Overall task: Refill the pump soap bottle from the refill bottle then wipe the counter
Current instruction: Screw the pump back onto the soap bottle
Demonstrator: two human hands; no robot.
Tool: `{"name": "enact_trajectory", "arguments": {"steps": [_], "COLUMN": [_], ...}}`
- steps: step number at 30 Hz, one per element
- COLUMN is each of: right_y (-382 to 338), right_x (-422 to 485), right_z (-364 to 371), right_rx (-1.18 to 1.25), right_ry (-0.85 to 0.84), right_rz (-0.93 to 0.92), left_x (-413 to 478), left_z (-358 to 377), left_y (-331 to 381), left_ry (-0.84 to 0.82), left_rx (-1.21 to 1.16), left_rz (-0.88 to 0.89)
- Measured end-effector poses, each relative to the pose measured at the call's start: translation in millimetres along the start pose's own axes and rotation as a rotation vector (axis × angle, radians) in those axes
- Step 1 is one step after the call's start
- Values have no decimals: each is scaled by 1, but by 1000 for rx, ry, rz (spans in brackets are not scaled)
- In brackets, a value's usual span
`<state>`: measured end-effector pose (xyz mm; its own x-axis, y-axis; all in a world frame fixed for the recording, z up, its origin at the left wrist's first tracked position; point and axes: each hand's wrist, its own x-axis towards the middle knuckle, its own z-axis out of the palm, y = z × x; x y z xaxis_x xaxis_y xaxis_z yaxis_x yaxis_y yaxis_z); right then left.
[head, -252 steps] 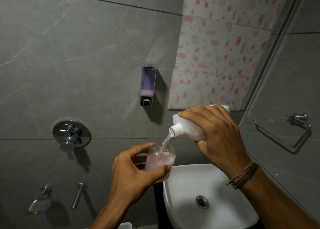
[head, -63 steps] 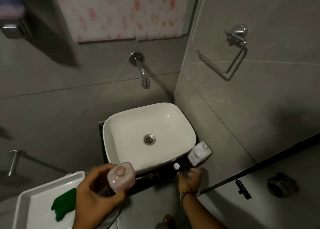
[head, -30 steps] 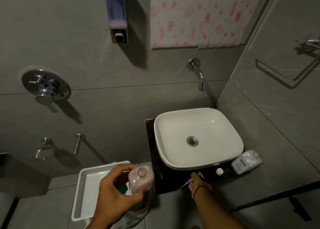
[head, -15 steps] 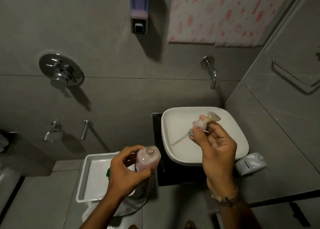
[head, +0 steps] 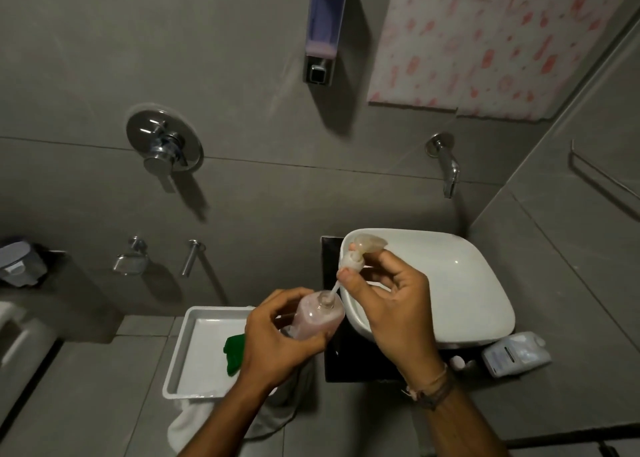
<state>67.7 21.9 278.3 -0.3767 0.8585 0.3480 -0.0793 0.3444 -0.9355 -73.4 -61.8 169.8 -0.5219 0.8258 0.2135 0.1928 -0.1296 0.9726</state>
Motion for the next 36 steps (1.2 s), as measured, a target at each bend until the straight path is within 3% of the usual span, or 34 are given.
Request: {"name": "enact_trajectory", "arguments": {"steps": [5,9,20,22,27,32,36], "right_y": [27,41,51,52,53,51,51], "right_x": [-9,-18,-31,-32,-25,-24,-21], "right_z": [3,5,24,22,10,19,12], "right_rx": [-91,-193,-437,-415,-82,-233,-209], "right_ry": [-102,-122,85,46,-305,-93,-229], "right_rz": [168,176,143,163,251,155,167], "left_x": [0,0,-6,-7,-6,-7,-5], "left_z": [0,-2,-9,-11,-16,-17,-18], "left_y": [3,2,-5,-8,-7,-12,-7], "left_ry": [0,15,43,43,53,43,65], "left_rx": [6,16,76,85,85,104,84], "left_rz": [12,13,-15,-28,-33,-35,-23]}}
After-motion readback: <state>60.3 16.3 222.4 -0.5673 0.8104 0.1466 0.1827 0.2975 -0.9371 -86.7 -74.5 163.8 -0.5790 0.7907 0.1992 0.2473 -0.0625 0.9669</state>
